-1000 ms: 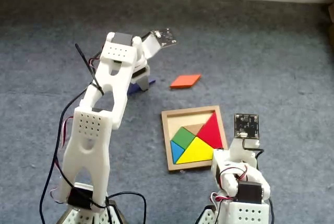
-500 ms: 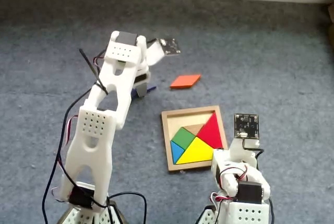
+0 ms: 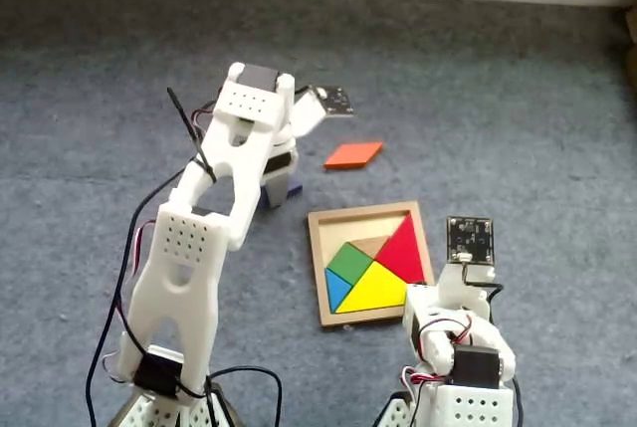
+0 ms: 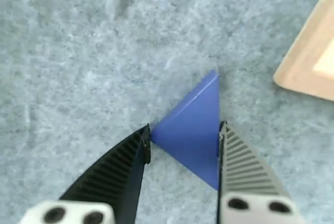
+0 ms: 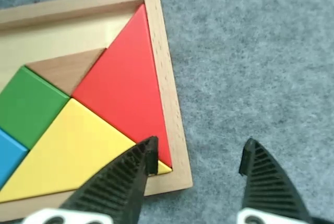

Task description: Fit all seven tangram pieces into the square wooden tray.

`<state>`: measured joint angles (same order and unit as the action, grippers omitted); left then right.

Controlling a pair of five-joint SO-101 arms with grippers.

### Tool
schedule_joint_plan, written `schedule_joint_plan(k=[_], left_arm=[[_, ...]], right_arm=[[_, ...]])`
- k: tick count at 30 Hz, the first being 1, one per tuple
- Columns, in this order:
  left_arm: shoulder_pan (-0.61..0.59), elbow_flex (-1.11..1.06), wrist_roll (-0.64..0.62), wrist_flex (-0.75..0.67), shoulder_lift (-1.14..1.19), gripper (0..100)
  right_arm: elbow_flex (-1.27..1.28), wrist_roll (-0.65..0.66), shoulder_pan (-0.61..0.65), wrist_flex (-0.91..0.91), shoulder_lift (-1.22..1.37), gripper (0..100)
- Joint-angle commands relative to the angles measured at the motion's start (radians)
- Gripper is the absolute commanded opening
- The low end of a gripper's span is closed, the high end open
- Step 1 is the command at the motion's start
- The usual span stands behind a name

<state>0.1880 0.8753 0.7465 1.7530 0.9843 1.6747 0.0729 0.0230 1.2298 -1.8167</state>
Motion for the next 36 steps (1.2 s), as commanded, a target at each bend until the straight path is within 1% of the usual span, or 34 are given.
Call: schedule_joint_plan(k=[1,3,8,10,13,17,18,20,23,26,29,36], left_arm=[[0.071,-0.171,-0.018,0.020,-0.234,15],[0.107,-0.269,-0.054,0.017,-0.321,15],[0.217,-0.421,-0.230,0.014,-0.467,15],[0.257,-0.432,-0.325,0.003,-0.479,15],[0.282,-0.440,-0.460,-0.057,-0.478,15],[0.283,-0.456,-0.571,-0.147,-0.461,15],[0.283,-0.460,-0.580,-0.166,-0.449,16],[0.278,-0.461,-0.589,-0.192,-0.409,20],[0.275,-0.453,-0.591,-0.198,-0.334,26],[0.278,-0.450,-0.614,-0.196,-0.291,26],[0.280,-0.450,-0.618,-0.192,-0.305,26],[0.285,-0.461,-0.618,-0.175,-0.455,26]], right_arm=[[0.104,0.011,-0.010,0.007,-0.008,25.2],[0.104,0.011,-0.010,0.007,-0.008,25.2],[0.104,0.011,-0.010,0.007,-0.008,25.2],[0.104,0.011,-0.010,0.007,-0.008,25.2],[0.104,0.011,-0.010,0.007,-0.008,25.2],[0.104,0.011,-0.010,0.007,-0.008,25.2],[0.104,0.011,-0.010,0.007,-0.008,25.2],[0.104,0.011,-0.010,0.007,-0.008,25.2],[0.104,0.011,-0.010,0.007,-0.008,25.2],[0.104,0.011,-0.010,0.007,-0.008,25.2],[0.104,0.011,-0.010,0.007,-0.008,25.2],[0.104,0.011,-0.010,0.007,-0.008,25.2]])
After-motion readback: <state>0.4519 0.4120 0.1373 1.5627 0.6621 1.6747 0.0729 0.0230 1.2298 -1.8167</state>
